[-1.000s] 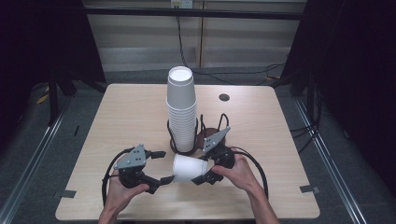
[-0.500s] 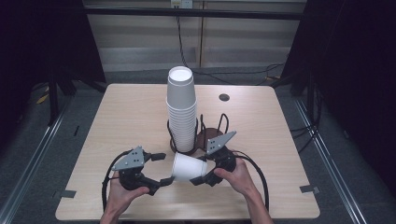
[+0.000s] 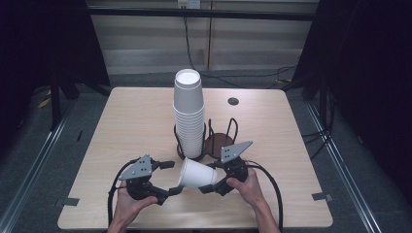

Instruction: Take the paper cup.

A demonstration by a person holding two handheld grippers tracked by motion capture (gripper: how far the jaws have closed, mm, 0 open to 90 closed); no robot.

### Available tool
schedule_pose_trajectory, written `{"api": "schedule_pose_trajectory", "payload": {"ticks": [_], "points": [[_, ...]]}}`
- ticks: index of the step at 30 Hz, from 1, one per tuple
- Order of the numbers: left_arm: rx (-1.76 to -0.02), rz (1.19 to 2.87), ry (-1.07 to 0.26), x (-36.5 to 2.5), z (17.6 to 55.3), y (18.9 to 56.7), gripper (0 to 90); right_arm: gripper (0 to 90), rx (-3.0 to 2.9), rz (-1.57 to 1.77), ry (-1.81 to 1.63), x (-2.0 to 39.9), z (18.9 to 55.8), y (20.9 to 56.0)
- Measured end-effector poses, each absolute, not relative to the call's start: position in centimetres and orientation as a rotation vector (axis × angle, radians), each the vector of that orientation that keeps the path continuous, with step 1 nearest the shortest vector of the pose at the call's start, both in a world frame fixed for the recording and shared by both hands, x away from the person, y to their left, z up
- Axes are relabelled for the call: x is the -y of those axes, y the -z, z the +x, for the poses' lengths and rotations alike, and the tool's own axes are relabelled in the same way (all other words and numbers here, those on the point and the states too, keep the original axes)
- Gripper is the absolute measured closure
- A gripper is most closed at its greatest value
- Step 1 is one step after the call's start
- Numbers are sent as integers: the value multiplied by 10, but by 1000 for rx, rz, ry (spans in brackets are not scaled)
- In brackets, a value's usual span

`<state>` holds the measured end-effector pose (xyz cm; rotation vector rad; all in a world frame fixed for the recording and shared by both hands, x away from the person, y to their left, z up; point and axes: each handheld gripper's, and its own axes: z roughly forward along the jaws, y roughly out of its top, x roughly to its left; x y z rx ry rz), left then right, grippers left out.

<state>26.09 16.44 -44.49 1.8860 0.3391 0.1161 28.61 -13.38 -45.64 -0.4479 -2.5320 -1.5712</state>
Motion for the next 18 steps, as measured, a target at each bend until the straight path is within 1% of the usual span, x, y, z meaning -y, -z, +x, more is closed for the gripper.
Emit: {"api": "schedule_pose_trajectory", "payload": {"ticks": [15, 17, 18], "points": [[-338, 1859, -67, -163, 266, 451, 148, 231, 2510, -392, 1631, 133, 282, 459], [-345, 1867, -92, -161, 267, 452, 78, 231, 2524, -392, 1626, 133, 282, 457], [-360, 1867, -88, -160, 268, 453, 78, 231, 2524, -392, 1626, 133, 282, 457]]}}
